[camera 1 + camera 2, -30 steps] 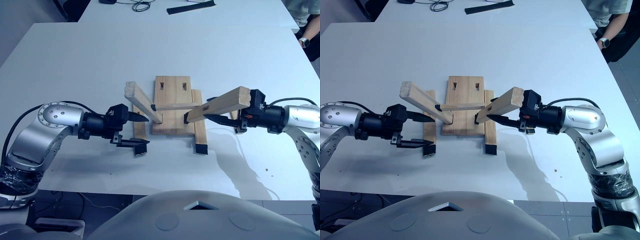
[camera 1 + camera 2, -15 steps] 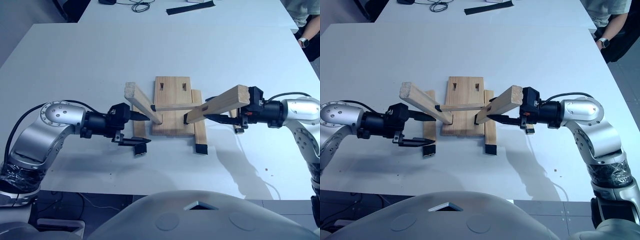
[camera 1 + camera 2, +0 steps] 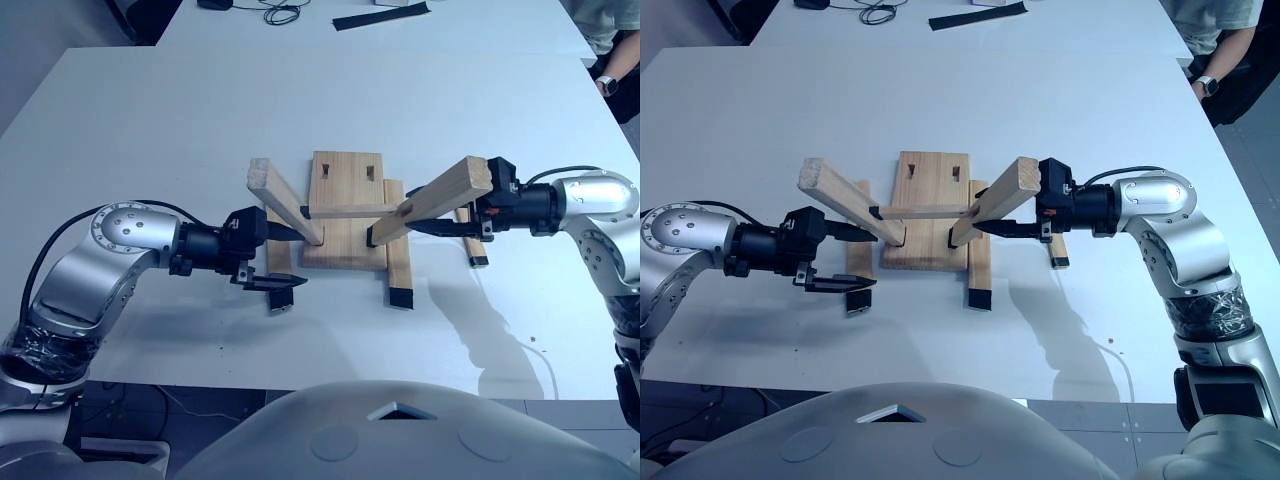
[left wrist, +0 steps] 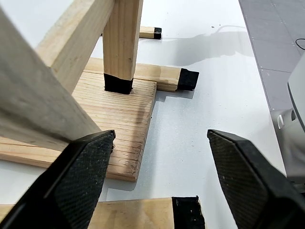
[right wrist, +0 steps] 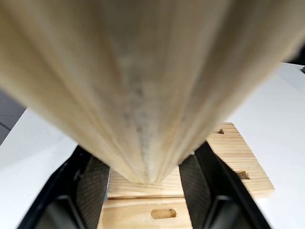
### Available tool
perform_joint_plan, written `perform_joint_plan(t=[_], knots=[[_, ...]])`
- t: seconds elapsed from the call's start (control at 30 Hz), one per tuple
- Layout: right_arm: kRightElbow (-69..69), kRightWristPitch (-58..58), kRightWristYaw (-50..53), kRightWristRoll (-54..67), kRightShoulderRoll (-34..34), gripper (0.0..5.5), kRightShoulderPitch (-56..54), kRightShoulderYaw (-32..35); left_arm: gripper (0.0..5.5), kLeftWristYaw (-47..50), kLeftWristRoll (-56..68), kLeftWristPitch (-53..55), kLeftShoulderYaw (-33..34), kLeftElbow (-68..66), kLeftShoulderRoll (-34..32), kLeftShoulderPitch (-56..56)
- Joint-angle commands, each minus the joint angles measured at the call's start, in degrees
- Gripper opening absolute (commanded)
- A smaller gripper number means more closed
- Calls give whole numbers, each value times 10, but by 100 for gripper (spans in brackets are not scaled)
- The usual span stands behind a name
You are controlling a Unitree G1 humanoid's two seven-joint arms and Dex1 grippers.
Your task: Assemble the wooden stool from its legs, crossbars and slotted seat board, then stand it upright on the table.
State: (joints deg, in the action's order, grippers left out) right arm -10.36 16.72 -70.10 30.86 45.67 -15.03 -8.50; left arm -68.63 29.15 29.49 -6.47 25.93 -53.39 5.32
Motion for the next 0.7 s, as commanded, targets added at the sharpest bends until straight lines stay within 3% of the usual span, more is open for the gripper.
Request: perform_joint_plan(t=[0.03,0.7], knots=[[54,14,-10,-60,10,204,3,-37,360,6,-7,-1,-3,4,1,-1],[133,11,-41,-87,-9,204,-58,-106,360,-21,-34,-36,0,-71,-6,56]])
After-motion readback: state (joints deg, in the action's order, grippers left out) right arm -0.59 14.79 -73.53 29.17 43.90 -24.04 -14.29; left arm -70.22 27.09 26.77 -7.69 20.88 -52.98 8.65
